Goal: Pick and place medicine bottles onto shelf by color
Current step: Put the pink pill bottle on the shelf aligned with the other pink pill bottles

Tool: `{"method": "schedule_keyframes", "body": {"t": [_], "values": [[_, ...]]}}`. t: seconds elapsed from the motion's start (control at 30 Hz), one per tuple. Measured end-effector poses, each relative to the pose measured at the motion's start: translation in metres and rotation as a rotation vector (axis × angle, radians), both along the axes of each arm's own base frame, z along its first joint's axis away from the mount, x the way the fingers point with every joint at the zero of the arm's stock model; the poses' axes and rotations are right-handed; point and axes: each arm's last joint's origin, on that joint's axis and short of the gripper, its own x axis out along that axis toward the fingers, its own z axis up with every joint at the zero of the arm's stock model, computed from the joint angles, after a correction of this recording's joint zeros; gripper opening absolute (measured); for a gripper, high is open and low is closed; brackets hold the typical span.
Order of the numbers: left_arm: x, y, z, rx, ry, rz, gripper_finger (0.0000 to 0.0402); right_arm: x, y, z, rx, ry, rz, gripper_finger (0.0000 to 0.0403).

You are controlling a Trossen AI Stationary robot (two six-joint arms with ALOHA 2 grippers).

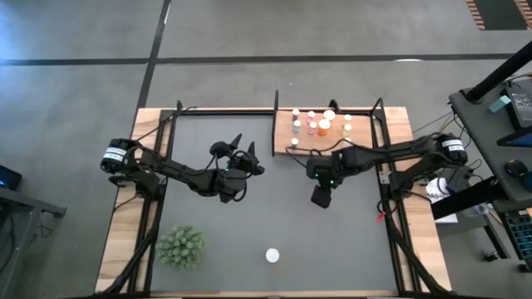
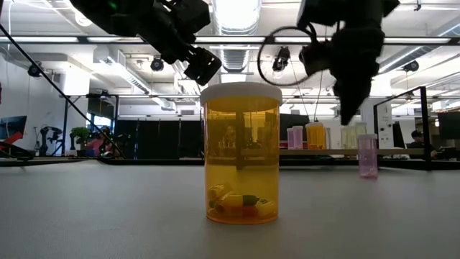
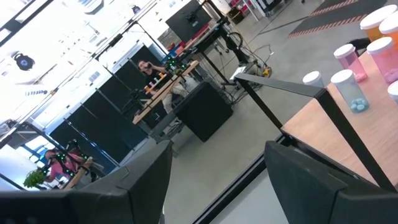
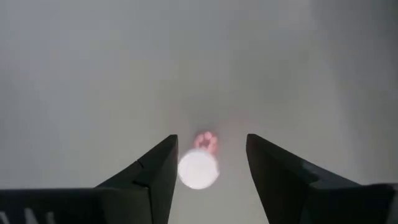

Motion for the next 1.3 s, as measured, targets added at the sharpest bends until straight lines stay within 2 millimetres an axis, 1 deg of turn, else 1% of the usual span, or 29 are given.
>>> {"method": "schedule_keyframes", "body": {"t": [0.07,0.13,0.33,0.43,0.67,0.87,1.03,1.13,1.3], "values": [[0.0,0.0,0.0,0.0,0.0,0.0,0.024,0.003,-0.003,0.01,-0.019,-0.009,0.003,0.018],[0.0,0.0,-0.001,0.0,0.002,0.0,0.024,0.002,-0.004,0.015,-0.03,0.006,0.013,0.018],[-0.001,0.0,-0.001,0.001,0.004,0.0,0.024,0.004,-0.004,0.019,-0.032,-0.01,0.019,0.0189],[-0.001,0.0,-0.001,0.001,0.004,0.0,0.024,0.004,-0.004,0.015,-0.024,-0.005,-0.006,0.02],[-0.001,0.0,-0.003,0.001,0.01,0.0,0.024,-0.004,-0.002,-0.002,-0.002,0.066,-0.069,0.0233],[-0.001,0.0,-0.003,0.001,0.009,0.0,0.024,-0.005,0.0,-0.004,0.004,0.072,-0.082,0.0257],[-0.001,0.0,-0.003,0.001,0.009,0.0,0.024,-0.004,0.007,-0.005,0.015,0.074,-0.088,0.0265],[-0.001,0.0,-0.003,0.001,0.01,0.0,0.024,-0.002,0.012,-0.009,0.021,0.043,-0.093,0.0264],[-0.001,0.0,-0.003,0.001,0.01,0.0,0.024,-0.005,0.012,-0.016,0.016,0.056,-0.099,0.0257]]}}
